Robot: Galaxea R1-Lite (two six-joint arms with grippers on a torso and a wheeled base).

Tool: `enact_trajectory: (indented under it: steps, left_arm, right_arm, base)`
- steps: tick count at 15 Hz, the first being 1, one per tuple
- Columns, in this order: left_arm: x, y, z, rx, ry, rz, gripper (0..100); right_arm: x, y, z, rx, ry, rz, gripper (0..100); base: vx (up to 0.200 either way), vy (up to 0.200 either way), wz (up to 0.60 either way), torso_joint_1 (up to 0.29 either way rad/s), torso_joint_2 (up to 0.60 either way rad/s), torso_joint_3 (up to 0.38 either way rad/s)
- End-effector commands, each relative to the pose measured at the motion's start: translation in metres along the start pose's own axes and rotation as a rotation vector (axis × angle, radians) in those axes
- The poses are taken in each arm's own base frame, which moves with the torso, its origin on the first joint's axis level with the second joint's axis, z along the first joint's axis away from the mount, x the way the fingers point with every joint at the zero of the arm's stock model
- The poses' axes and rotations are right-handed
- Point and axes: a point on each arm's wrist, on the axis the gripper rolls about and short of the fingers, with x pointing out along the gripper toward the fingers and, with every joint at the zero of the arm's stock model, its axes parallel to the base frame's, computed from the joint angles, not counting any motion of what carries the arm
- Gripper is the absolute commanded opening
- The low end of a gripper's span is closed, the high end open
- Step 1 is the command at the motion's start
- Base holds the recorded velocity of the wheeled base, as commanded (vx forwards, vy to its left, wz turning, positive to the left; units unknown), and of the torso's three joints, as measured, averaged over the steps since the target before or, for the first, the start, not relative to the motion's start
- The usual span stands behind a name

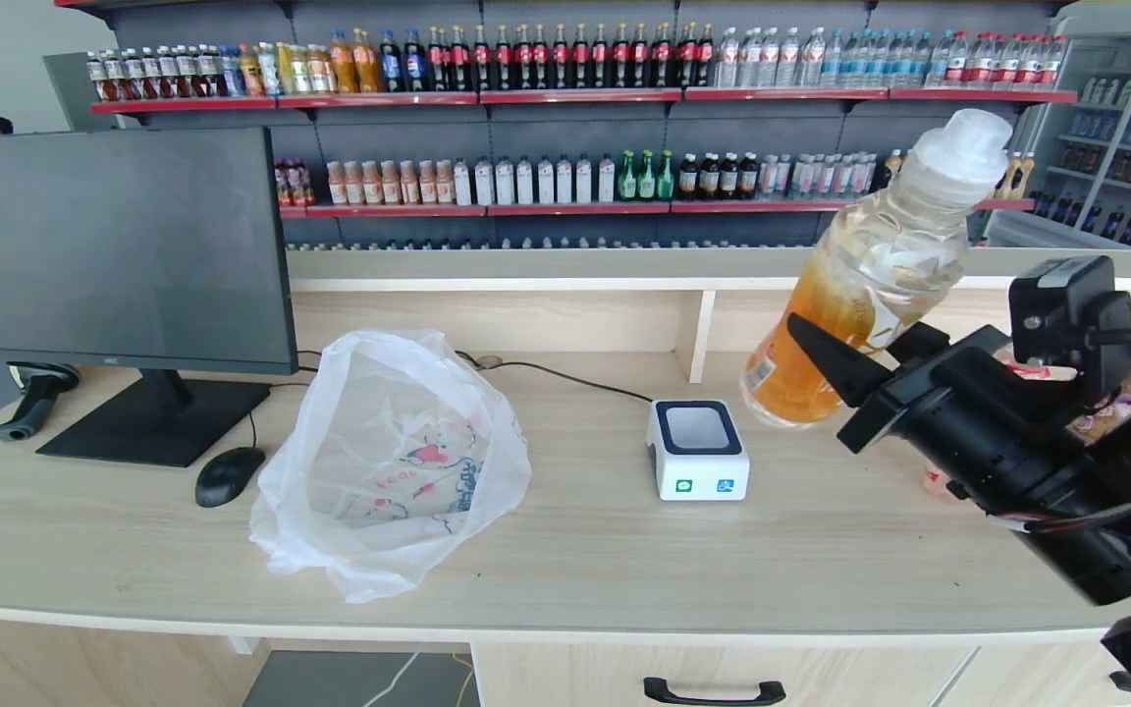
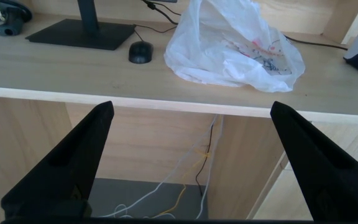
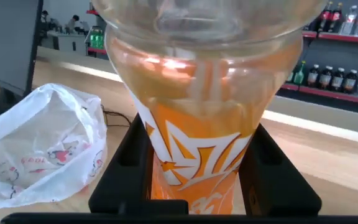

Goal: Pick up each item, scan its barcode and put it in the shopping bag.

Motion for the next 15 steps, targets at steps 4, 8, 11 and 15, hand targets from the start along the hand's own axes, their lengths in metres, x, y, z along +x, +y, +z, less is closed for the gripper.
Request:
enact_trajectory:
  steps: [4, 8, 11, 15]
  left_arm:
    - [0.000, 0.000, 0.000, -0.003, -0.001, 0.000, 100]
    - [0.000, 0.000, 0.000, -0.003, -0.001, 0.000, 100]
    - [0.000, 0.000, 0.000, -0.003, -0.001, 0.000, 100]
    - [0.000, 0.000, 0.000, -0.003, -0.001, 0.002, 100]
  right_arm:
    - [-0.004, -0.004, -0.014, 0.132, 0.075, -0.190, 0]
    - [-0.017, -0.001, -0.034, 0.087, 0.183, -0.182, 0]
    - [-0.014, -0.002, -0.031, 0.089, 0.161, -0.184, 0]
    - [-0.009, -0.003, -0.029, 0.097, 0.143, -0.188, 0]
  base:
    - [0.000, 0.000, 0.00, 0.000, 0.00, 0.000]
    - [0.000, 0.000, 0.00, 0.000, 0.00, 0.000]
    - [0.000, 0.000, 0.00, 0.000, 0.00, 0.000]
    - [-0.050, 0.000, 0.00, 0.001, 0.00, 0.001]
